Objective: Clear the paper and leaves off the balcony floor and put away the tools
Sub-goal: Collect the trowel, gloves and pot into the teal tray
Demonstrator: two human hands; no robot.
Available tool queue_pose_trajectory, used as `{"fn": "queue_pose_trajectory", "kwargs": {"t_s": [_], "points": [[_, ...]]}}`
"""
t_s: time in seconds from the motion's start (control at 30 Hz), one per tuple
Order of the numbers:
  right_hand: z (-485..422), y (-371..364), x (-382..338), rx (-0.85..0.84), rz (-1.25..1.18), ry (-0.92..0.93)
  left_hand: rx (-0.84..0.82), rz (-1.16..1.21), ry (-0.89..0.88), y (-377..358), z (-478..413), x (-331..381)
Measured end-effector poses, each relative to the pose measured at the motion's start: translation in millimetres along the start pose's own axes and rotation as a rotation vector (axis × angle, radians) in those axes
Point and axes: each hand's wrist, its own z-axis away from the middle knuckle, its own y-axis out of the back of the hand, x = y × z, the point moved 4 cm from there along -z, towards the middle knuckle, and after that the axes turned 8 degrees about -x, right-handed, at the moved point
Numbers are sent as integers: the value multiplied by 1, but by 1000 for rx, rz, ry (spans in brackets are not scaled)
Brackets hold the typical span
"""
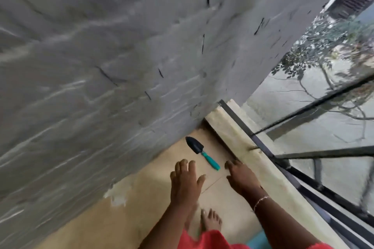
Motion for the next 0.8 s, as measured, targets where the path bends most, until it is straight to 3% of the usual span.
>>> {"fn": "queue_pose_trajectory", "kwargs": {"t_s": [0.23,0.33,0.43,0.63,0.8], "points": [[-183,-96,17,-7,14,-23,-23,-182,-64,-92,-151,-45],[-244,-138,23,-34,23,-51,-23,-133,-36,-117,-184,-54],[-281,-164,29,-19,-38,-93,85,-130,-92,-123,-198,-58],[-288,-175,26,-1,-63,-88,-34,-184,-36,-125,-190,-73],[-193,-135,27,-28,31,-43,-89,-91,22,-104,-134,-62]]}}
